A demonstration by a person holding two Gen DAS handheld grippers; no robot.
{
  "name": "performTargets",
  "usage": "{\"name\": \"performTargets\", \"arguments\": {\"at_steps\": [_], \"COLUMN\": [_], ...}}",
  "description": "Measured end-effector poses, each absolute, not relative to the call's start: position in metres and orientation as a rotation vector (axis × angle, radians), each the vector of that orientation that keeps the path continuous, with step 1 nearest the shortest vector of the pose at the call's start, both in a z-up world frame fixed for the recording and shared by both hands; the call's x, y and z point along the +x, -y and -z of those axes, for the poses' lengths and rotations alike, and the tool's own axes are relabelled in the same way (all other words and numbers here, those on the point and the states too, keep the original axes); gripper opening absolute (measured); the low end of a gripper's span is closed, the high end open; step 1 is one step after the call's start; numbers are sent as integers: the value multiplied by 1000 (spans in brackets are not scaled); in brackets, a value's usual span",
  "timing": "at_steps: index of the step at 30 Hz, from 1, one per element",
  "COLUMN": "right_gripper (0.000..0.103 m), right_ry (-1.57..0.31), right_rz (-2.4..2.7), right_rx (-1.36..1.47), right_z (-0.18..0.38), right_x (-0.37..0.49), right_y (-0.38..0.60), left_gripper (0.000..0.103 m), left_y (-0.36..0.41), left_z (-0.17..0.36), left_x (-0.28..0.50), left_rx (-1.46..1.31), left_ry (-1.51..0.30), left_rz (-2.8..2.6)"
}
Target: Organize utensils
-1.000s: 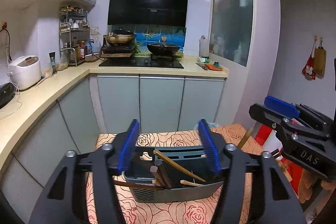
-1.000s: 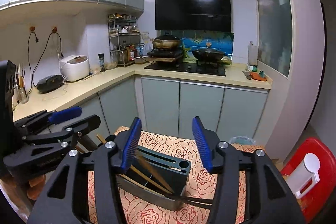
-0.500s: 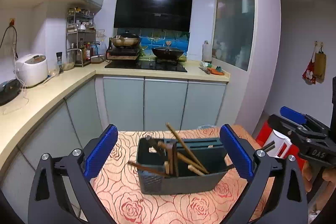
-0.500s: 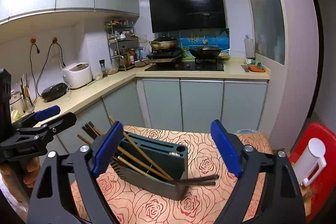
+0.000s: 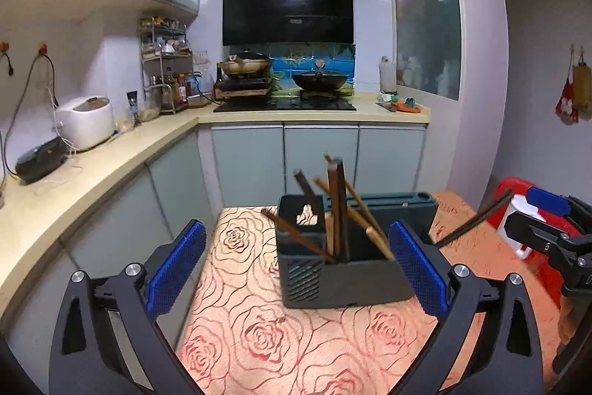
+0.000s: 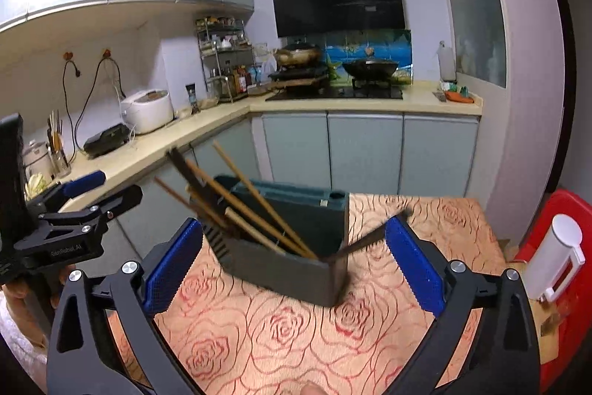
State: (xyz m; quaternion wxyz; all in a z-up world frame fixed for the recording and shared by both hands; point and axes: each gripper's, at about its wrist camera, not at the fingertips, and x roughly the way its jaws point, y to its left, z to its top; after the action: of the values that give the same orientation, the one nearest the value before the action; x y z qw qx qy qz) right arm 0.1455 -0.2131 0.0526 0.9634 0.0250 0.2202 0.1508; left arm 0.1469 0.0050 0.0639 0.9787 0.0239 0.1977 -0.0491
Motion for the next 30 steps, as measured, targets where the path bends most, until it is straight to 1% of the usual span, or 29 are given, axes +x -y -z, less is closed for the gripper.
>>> {"name": "performTargets", "arguments": {"at_steps": [6,12,24,30], "right_gripper": [96,96,96,96], "right_ry": [-473,-453,-466,-485], "right_rz": [-293,-246,-188,-182], "right_rx": [21,23,1,16], "right_z": [-30,-16,4,10], "right_x": [130,112,84,74], "right_y": [202,199,198,203], "left_gripper": [96,96,96,96], "left_y": [-5,-5,1,2], "left_z": [-40,-19,4,3], "left_x": [123,101,74,68], "left_rx": [69,66,50,63], "left_ry": [-419,-417,-464,-462], "left_rz": [78,58,70,64]}}
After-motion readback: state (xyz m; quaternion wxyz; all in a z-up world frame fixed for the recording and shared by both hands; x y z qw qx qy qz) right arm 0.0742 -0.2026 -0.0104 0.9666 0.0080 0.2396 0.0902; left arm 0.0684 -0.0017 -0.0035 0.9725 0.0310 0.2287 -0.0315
